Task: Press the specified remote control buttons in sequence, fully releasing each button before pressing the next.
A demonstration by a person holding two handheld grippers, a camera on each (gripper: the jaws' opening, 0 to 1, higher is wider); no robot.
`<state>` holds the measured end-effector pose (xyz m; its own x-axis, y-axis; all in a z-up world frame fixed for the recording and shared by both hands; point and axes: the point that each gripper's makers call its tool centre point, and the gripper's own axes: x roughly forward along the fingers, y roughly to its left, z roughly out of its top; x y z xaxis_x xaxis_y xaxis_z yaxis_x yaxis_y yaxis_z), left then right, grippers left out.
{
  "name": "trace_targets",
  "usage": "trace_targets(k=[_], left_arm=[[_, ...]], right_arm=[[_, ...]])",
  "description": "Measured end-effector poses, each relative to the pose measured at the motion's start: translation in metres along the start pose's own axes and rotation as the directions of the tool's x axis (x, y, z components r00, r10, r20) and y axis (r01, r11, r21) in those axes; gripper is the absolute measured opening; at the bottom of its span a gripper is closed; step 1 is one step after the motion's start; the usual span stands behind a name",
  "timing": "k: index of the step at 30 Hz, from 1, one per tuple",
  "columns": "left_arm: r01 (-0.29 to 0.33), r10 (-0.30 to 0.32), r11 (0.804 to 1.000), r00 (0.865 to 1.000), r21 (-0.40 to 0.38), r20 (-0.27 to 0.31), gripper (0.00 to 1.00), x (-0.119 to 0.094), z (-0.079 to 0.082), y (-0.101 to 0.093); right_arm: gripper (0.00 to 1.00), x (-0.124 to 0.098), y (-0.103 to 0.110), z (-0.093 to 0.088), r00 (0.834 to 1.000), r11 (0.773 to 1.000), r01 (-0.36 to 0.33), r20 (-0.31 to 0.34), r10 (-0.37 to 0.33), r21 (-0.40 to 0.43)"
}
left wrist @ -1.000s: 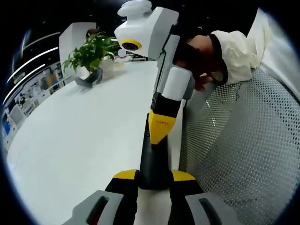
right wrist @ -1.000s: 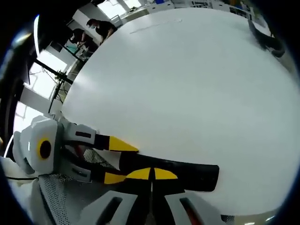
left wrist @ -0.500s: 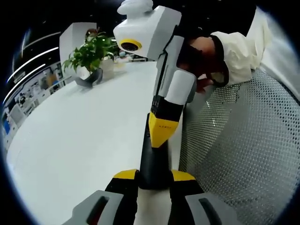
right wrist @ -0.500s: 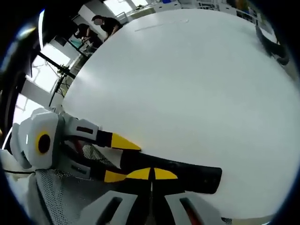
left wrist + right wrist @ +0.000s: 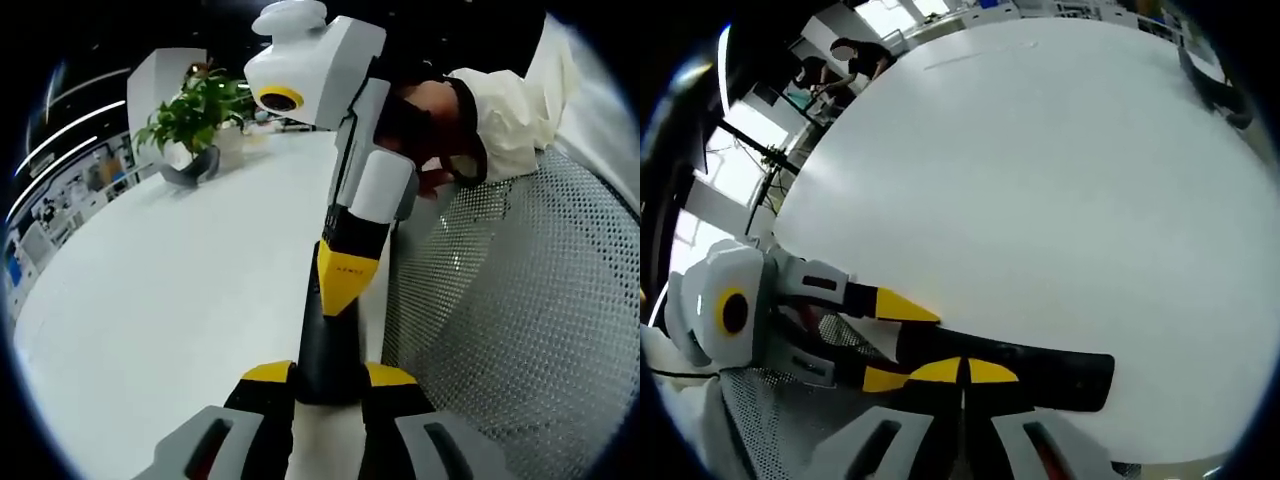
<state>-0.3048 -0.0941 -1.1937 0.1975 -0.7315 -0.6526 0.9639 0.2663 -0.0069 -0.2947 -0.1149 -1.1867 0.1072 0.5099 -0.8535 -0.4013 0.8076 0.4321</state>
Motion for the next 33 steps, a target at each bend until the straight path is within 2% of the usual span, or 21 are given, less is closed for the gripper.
trace_targets(k=[25,33], left_arm=[[0.0,0.0,1.0,1.0,0.001,0.001,0.25,0.0,0.0006,0.0],[0.0,0.0,1.0,1.0,0.003,0.001,0.25,-0.0003,0.0004,-0.0001]], right_arm=[[0.0,-0.001,0.0001,0.0005,1.0,0.999,-0.023,0.0,0.023,0.04],[0.0,-0.0016,0.0005,0.0,1.0,0.999,-0.009,-0.006,0.009,0.032]])
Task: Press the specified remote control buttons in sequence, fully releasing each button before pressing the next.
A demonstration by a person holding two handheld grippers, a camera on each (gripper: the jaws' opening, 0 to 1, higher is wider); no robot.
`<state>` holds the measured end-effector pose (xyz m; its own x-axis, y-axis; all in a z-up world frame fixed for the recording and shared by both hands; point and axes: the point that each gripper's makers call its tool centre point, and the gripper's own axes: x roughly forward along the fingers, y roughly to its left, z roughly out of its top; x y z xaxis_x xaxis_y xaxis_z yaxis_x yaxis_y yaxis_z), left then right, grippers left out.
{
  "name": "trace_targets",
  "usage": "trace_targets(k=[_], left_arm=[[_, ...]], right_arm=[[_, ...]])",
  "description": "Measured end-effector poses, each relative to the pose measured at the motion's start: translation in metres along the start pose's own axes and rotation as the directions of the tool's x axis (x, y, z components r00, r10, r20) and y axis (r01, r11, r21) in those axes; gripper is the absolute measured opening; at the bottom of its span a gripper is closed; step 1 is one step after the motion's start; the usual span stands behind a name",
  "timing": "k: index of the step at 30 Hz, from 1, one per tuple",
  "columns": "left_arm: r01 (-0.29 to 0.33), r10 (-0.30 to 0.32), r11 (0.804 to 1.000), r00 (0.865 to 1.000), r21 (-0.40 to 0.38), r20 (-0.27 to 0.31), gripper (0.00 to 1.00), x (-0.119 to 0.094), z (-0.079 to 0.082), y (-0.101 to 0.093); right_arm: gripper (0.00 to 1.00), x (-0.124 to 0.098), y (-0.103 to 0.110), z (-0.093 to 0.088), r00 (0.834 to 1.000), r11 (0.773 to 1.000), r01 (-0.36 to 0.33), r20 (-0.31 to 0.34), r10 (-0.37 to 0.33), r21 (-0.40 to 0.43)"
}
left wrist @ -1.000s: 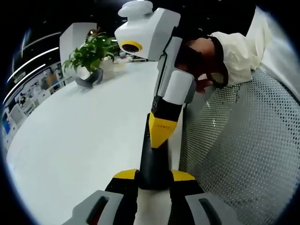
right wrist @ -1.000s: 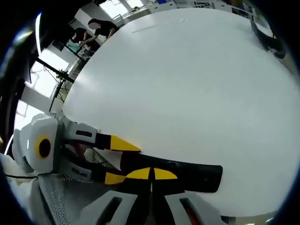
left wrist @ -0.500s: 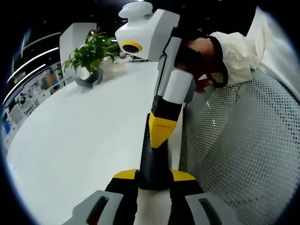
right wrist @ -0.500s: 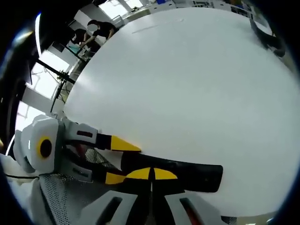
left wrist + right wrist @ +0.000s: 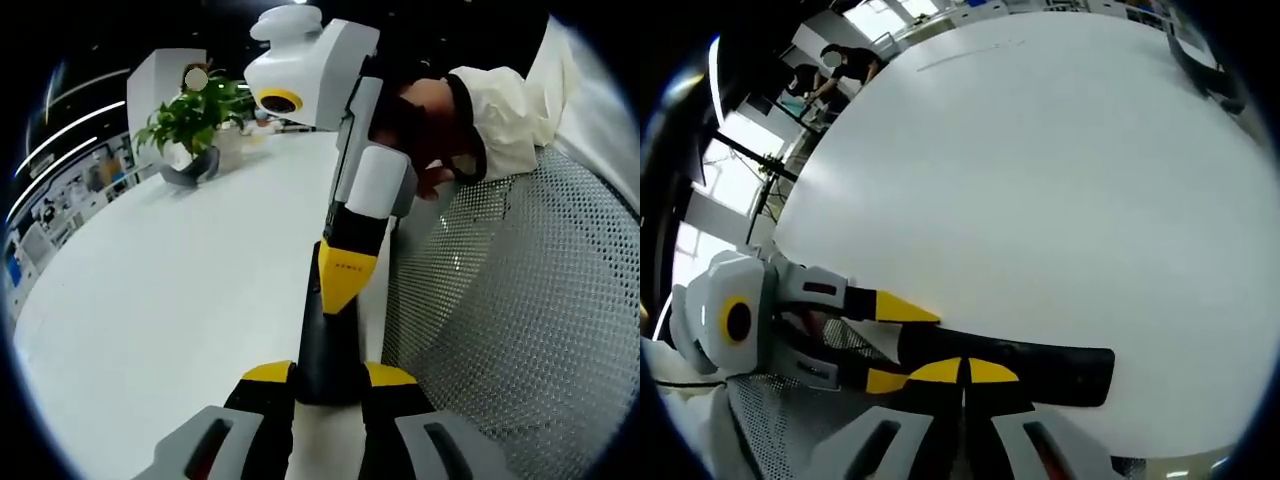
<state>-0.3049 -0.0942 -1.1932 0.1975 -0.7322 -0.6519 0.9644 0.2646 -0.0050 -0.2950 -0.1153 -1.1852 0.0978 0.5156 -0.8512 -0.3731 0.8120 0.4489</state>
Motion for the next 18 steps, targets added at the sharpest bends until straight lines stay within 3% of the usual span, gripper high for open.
trace_targets(k=[5,9,18], left_arm=[[0.0,0.0,1.0,1.0,0.001,-0.001,0.25,-0.0001,0.0002,0.0],[0.0,0.0,1.0,1.0,0.001,-0.002,0.25,-0.0002,0.0005,0.0],[-0.004,0.004,1.0,1.0,-0.004,-0.007,0.25,0.0002,0.0001,-0.0004]], right_arm=[[0.0,0.0002,0.0003,-0.0003,1.0,1.0,0.005,0.006,-0.005,-0.017],[0.0,0.0012,0.0016,-0.0004,0.999,0.994,0.052,0.012,-0.051,-0.092],[0.0,0.0007,-0.0008,0.0005,1.0,0.999,0.025,0.019,-0.024,-0.045]])
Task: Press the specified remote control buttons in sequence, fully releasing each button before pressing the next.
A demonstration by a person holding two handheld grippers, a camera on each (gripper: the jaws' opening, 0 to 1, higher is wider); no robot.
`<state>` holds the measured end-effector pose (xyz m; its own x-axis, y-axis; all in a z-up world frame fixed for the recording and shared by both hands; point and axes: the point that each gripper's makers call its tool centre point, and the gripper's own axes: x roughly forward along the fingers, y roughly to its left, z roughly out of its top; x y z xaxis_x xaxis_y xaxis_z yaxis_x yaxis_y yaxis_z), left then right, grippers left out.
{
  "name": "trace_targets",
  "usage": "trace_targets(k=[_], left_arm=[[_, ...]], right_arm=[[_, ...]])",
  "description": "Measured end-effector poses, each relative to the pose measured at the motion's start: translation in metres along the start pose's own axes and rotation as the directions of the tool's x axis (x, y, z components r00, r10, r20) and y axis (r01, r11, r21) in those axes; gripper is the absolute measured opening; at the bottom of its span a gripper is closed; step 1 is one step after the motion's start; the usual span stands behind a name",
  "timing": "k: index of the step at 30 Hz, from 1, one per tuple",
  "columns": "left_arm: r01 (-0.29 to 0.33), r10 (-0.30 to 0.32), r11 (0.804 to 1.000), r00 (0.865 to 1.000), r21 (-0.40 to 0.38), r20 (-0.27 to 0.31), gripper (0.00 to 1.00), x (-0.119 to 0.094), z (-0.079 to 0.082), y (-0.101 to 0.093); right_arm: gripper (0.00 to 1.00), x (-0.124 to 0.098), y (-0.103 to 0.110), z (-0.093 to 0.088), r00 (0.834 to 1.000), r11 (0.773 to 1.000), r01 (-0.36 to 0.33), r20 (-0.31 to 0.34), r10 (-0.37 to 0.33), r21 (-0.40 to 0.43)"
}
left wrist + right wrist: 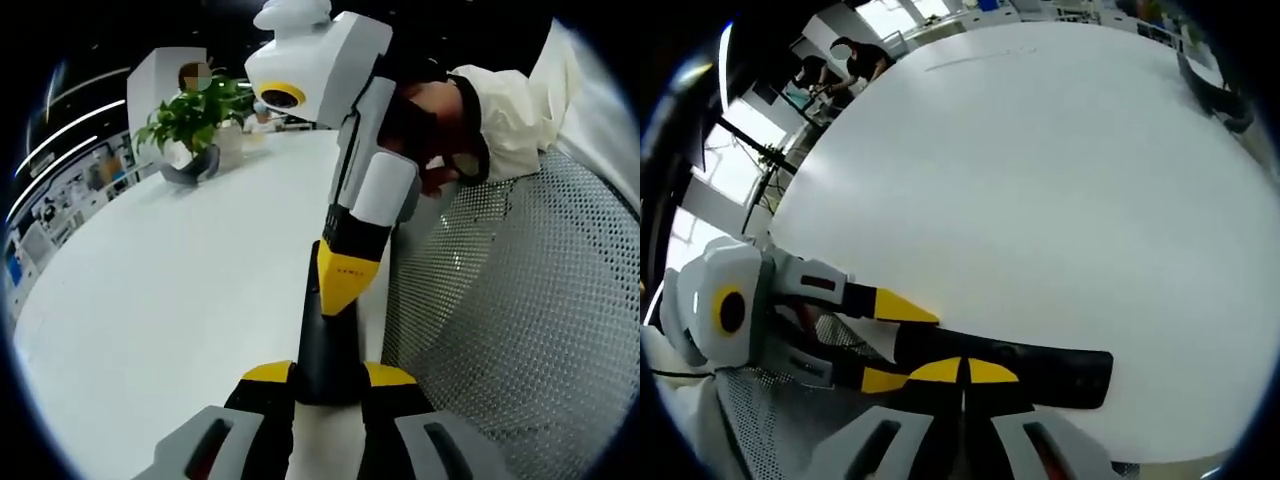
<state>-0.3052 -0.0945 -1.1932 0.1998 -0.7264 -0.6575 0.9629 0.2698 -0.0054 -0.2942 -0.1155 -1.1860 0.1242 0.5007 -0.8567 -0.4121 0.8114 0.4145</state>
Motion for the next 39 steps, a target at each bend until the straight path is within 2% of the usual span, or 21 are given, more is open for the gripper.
trace_targets(k=[8,10,11,15,18,20,25,28,30,32,33,34,35,38,39], left_arm=[[-0.001,0.001,1.0,1.0,0.0,0.003,0.25,0.0,0.0,0.0],[-0.001,0.001,1.0,1.0,0.0,0.004,0.25,0.001,0.0,0.0],[-0.001,0.001,1.0,1.0,0.0,0.004,0.25,0.001,0.0,0.0],[-0.002,0.002,1.0,1.0,-0.001,0.005,0.25,0.001,0.0,0.001],[-0.004,0.004,1.0,1.0,-0.003,0.006,0.25,0.001,0.0,0.001],[-0.006,0.006,1.0,1.0,-0.004,0.006,0.25,0.001,0.0,0.001],[-0.008,0.008,1.0,1.0,-0.005,0.005,0.25,0.001,0.0,0.001],[-0.01,0.01,1.0,1.0,-0.007,0.004,0.25,0.001,0.0,0.001],[-0.011,0.011,1.0,1.0,-0.009,0.004,0.25,0.001,0.0,0.001],[-0.012,0.012,1.0,1.0,-0.007,0.002,0.25,0.001,0.0,0.0],[-0.013,0.013,1.0,1.0,-0.005,-0.003,0.25,0.001,0.0,0.0],[-0.013,0.013,1.0,1.0,-0.005,-0.01,0.25,0.001,0.001,0.0],[-0.013,0.013,1.0,1.0,-0.005,-0.013,0.25,0.001,0.001,0.0],[-0.009,0.009,1.0,1.0,0.001,-0.019,0.25,0.001,0.001,0.0],[-0.008,0.008,1.0,1.0,0.002,-0.024,0.25,0.001,0.001,0.0]], right_arm=[[0.0,-0.003,0.0,0.0,1.0,1.0,0.007,-0.003,-0.007,0.0],[0.0,-0.01,0.001,0.017,0.994,0.999,0.015,0.105,-0.011,-0.037],[0.0,-0.017,0.005,0.03,0.984,0.998,0.011,0.179,0.002,-0.068],[0.0,-0.032,0.002,0.044,0.961,0.995,0.055,0.275,-0.028,-0.089],[0.0,-0.049,0.004,0.058,0.923,0.982,0.124,0.381,-0.06,-0.146],[0.0,-0.06,0.008,0.063,0.9,0.977,0.141,0.431,-0.06,-0.158],[0.02,-0.078,0.007,0.062,0.871,0.974,0.168,0.485,-0.075,-0.15],[0.06,-0.09,0.007,0.064,0.845,0.977,0.164,0.531,-0.07,-0.132],[0.06,-0.092,0.006,0.061,0.847,0.978,0.163,0.527,-0.072,-0.128],[0.07,-0.099,0.006,0.061,0.832,0.981,0.158,0.55,-0.069,-0.116],[0.09,-0.104,0.008,0.062,0.82,0.982,0.15,0.57,-0.059,-0.114],[0.12,-0.106,0.008,0.062,0.814,0.983,0.148,0.577,-0.057,-0.112],[0.15,-0.111,0.008,0.063,0.799,0.984,0.147,0.599,-0.056,-0.104],[0.24,-0.123,0.009,0.065,0.765,0.985,0.147,0.642,-0.06,-0.084],[0.28,-0.128,0.008,0.069,0.737,0.983,0.167,0.672,-0.072,-0.079]])
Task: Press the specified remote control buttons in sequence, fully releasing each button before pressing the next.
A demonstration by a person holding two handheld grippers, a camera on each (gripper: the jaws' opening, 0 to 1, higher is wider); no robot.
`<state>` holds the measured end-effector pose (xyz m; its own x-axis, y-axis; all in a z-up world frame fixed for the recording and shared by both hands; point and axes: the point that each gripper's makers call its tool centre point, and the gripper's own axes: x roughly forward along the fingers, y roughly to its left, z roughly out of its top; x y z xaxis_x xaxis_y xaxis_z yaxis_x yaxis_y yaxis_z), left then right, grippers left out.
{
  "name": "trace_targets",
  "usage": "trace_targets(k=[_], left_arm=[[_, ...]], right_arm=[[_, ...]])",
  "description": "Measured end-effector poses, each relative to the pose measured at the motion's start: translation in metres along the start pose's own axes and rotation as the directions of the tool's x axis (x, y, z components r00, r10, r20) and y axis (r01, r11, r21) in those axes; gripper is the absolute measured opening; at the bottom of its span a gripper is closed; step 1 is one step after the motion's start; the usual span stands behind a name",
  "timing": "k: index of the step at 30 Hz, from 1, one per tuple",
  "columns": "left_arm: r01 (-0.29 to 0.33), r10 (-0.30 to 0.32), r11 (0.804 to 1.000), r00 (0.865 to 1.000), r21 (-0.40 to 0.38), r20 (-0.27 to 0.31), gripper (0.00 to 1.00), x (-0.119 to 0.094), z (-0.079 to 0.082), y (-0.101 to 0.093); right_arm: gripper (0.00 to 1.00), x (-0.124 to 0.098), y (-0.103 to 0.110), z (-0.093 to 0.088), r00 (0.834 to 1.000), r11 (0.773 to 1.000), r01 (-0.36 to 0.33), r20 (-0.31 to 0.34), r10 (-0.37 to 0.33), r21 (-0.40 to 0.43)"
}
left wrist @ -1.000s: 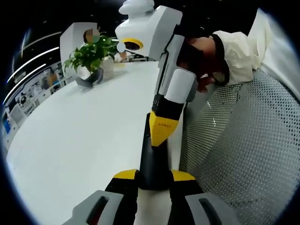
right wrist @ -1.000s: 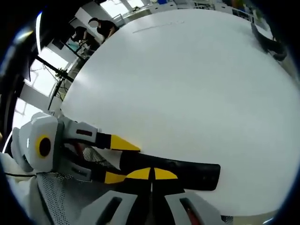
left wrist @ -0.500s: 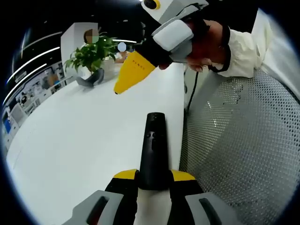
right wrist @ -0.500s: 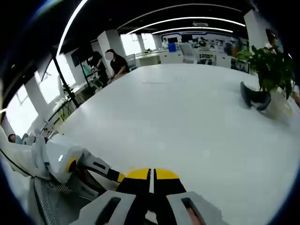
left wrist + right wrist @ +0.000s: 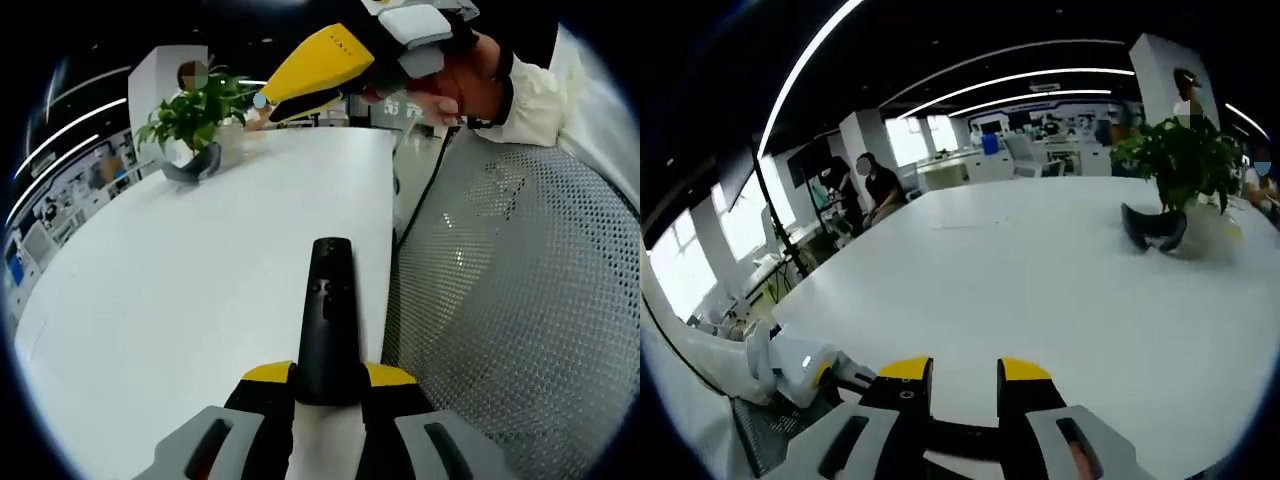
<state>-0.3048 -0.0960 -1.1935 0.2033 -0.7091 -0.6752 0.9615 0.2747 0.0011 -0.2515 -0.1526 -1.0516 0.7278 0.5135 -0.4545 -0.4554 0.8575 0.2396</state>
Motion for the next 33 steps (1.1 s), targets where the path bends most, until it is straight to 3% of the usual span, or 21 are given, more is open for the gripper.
trace_targets(k=[12,14,18,25,33], left_arm=[[0.015,-0.015,1.0,0.999,0.001,-0.041,0.24,0.0,-0.001,0.001],[0.016,-0.016,1.0,0.999,0.006,-0.05,0.24,0.0,-0.001,0.001],[0.029,-0.028,0.999,0.997,0.022,-0.068,0.24,-0.001,-0.002,0.0],[0.039,-0.033,0.996,0.997,0.084,-0.076,0.24,-0.001,-0.001,0.004],[0.049,-0.037,0.991,0.994,0.121,-0.103,0.24,-0.002,-0.002,0.015]], right_arm=[[0.73,-0.002,-0.004,0.012,0.989,0.997,0.059,0.138,-0.051,-0.056],[0.74,0.0,-0.012,0.01,0.987,0.992,0.103,0.129,-0.092,-0.078],[0.69,0.0,-0.008,0.01,0.988,0.988,0.107,0.127,-0.093,-0.114],[0.78,0.002,-0.008,0.01,0.985,0.976,0.132,0.13,-0.11,-0.172],[0.9,-0.002,-0.02,0.014,0.975,0.974,0.177,0.163,-0.153,-0.142]])
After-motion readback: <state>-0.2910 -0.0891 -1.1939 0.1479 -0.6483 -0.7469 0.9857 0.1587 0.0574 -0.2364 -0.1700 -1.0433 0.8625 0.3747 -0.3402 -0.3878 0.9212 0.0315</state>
